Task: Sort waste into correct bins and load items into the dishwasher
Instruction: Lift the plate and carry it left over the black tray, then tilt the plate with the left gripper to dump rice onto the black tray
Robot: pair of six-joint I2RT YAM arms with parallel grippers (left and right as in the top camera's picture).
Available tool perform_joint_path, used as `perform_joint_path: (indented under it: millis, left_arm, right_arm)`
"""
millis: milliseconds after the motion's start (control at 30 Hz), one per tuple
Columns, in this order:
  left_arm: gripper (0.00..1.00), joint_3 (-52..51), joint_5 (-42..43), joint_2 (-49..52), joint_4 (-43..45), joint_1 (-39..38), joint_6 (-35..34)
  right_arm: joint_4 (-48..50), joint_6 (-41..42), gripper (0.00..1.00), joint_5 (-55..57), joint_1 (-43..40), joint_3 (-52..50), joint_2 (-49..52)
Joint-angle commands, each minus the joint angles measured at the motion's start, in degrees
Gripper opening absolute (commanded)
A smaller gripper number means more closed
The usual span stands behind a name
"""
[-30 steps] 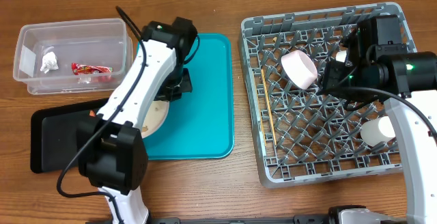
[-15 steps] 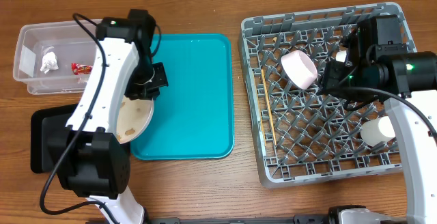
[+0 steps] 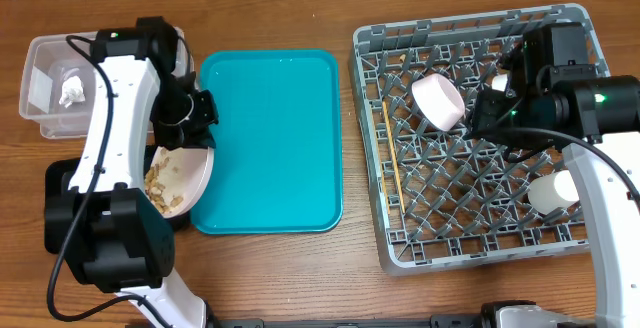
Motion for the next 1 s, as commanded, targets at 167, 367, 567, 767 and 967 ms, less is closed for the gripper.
perform_joint_path:
  millis: [167, 367, 567, 767, 967]
  left_arm:
    - [0.04, 1.11, 7.13, -1.99, -2.47, 2.69, 7.17]
    - [0.04, 1.11, 8.94, -1.99, -3.89, 5.33, 10.05]
    - [0.04, 0.87, 14.64, -1.99, -4.79, 8.92, 16.48]
    - [0.04, 0.11, 16.76, -1.99, -6.40, 11.45, 20.57]
    - [0.04, 0.04, 20.65, -1.99, -7.89, 16.04, 23.93]
  right_arm:
    - [0.13, -0.42, 0.47, -0.11, -0.33, -0.20, -0.15]
    - [0.13, -0.39, 0.47, -0.11, -0.33, -0.20, -0.15]
    - [0.13, -0.39, 0.47, -0.11, -0.33, -0.20, -0.15]
    - [0.11, -0.39, 0.47, -0.11, -0.33, -0.20, -0.15]
    - [0.13, -0.39, 0.47, -0.11, -0.33, -0.20, -0.15]
